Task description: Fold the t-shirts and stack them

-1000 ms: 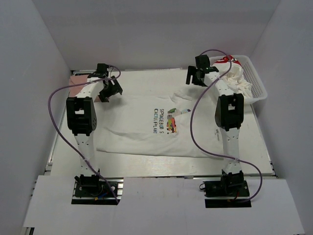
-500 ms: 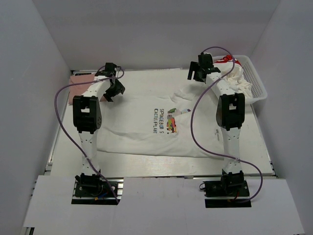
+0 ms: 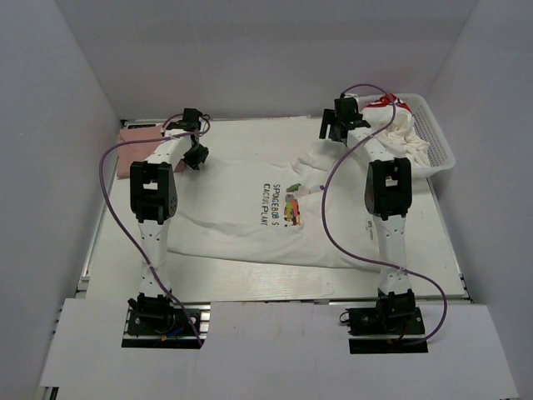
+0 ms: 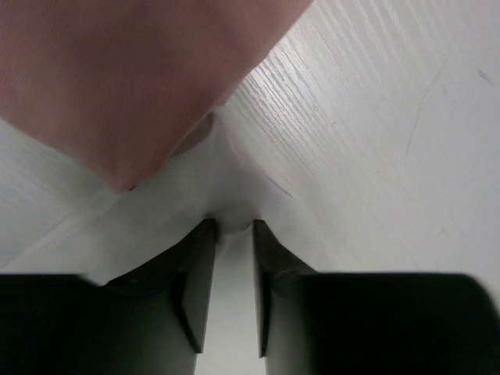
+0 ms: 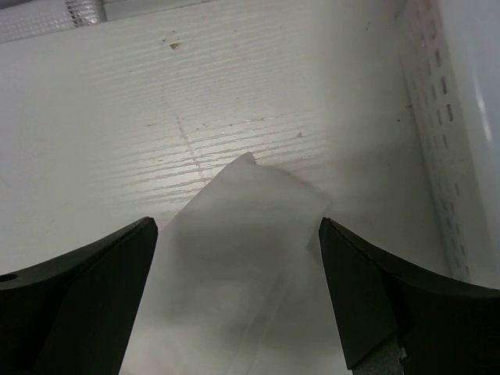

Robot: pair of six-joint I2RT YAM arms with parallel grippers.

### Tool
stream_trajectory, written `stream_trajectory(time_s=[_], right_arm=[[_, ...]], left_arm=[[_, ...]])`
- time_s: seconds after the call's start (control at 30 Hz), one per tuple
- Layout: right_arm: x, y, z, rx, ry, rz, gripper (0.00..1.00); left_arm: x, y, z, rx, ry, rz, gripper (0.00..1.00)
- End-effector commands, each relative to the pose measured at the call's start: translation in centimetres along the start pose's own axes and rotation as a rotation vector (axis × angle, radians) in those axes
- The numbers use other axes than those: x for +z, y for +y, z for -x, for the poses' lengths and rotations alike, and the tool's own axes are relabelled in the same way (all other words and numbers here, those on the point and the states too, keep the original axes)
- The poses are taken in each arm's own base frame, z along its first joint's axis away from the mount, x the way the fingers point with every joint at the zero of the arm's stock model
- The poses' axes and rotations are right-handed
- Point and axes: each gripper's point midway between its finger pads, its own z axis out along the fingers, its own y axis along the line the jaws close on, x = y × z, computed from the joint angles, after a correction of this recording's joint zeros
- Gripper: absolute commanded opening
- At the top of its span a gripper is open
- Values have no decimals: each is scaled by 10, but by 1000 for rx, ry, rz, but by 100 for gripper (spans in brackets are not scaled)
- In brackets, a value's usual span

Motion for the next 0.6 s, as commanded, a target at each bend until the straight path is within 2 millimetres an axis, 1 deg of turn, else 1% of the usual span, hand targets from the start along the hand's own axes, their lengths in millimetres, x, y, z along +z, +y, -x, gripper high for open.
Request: stream_trajectory(time_s=[0.0,0.03,0.07,0.1,0.13,0.17,0.2,0.23,0.27,0.3,0.33,0.37,0.4,0.43,0.47,0.53,0.57], right_arm=[[12,-3,20,-4,-78,-17,90],[15,-4,17,-6,-76,-21,90],[18,-5,15,-8,-72,-21,90],[19,-4,18,-9,-85,-17,90],[20,-5,18,-12,-85,-13,90],[22,-6,19,-10,-89,-17,90],[22,-5,19,-17,-94,-12,90],[23,-6,21,-16,-102,-13,90],[23,-7,22,-13,-104,-12,90],[23,-7,21,-17,-98,-12,90],[22,-8,22,-17,-100,-16,90],[22,-10,22,-16,-104,-22,90],[23,-13,24,-19,-109,-26,90],[23,-13,24,-20,-111,-30,90],[23,-16,27,-15,-122,-32,90],[24,-17,31,2,-132,-30,90],[24,-16,32,17,-137,-25,90]], left_arm=[[10,-6,-7,-25,24,-20,33],[8,-6,-11,-15,44,-28,30],[10,-2,-14,-12,51,-18,28],[6,-3,-15,-12,61,-27,28],[2,-7,-13,-5,58,-48,28],[4,-4,-18,-1,76,-44,28],[2,-3,-19,-1,77,-43,28],[2,-2,-19,8,77,-43,24],[-1,-4,-16,6,72,-51,24],[-1,-2,-14,15,61,-44,24],[-1,-2,-14,15,61,-44,22],[-3,-4,-12,24,56,-52,19],[-2,-2,-12,26,53,-39,16],[-2,-2,-12,26,53,-39,10],[-7,-4,-10,33,55,-53,10],[-7,-4,-10,42,54,-54,10],[-11,-5,-8,49,49,-61,9]])
